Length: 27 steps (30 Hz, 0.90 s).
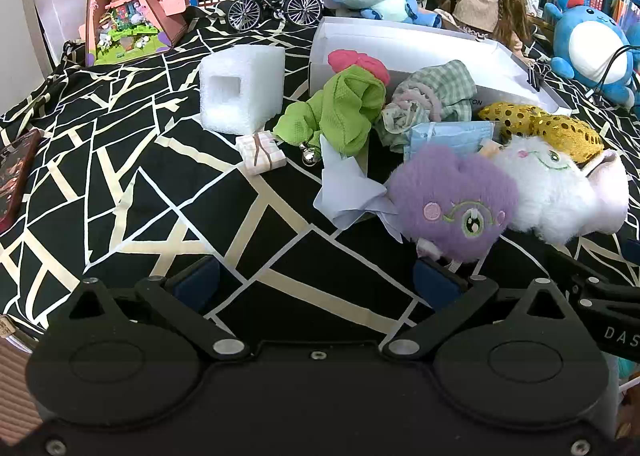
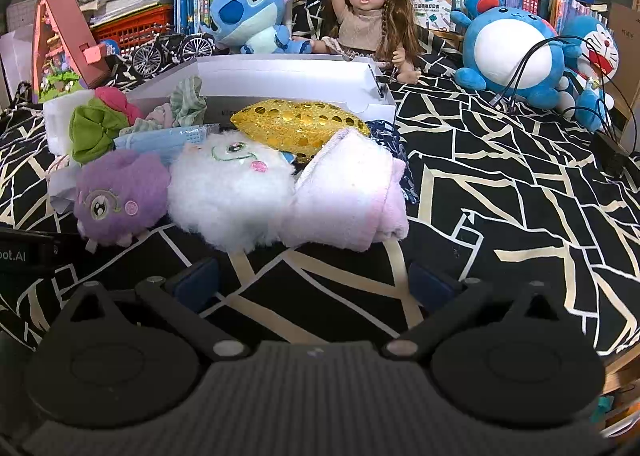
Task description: Organize soft objects
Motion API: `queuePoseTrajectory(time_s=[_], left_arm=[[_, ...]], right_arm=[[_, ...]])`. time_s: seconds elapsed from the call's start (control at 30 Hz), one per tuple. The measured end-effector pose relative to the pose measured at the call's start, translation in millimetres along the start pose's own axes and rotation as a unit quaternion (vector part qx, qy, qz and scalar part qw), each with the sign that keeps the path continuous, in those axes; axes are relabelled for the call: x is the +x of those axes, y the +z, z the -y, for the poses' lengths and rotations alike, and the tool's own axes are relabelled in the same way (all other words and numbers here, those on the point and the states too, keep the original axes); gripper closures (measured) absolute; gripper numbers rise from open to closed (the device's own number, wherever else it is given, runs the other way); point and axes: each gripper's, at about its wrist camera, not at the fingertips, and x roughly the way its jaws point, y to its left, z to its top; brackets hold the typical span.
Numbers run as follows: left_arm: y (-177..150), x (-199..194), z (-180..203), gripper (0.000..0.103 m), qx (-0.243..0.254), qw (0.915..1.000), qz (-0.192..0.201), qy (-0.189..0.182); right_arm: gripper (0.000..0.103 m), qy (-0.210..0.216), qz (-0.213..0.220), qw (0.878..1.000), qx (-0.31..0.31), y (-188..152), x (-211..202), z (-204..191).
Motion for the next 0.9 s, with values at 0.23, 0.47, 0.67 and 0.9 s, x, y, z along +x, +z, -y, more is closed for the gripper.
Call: queuePoseTrajectory(time_s=[0.23,0.47,0.67,0.9], left_arm=[[0.5,0.5,-4.2,0.000,0.004,1.0000,-0.006,-0.004],[-0.2,0.9,-6.3,0.000,0.005,1.0000,-0.004,-0.004],[-3.0,-2.2,-3.9,0.000,0.015,0.9998,0.005,-0.012],[-0.5,-13.6,-5.9,0.008,0.005,0.9996,0.006,-0.027]], right_arm=[[0.000,-0.002,-0.004,1.000,0.003,1.2,0.5,-0.1],[0.000,-0.001,0.011,1.000,0.004,-4.0,-1.1,-0.1],[0.000,0.000,0.030,1.000,0.004,-9.5,-4.2,-0.1],[0.001,0.041,0.060,0.997,0.016,-5.9,-17.9,6.6]])
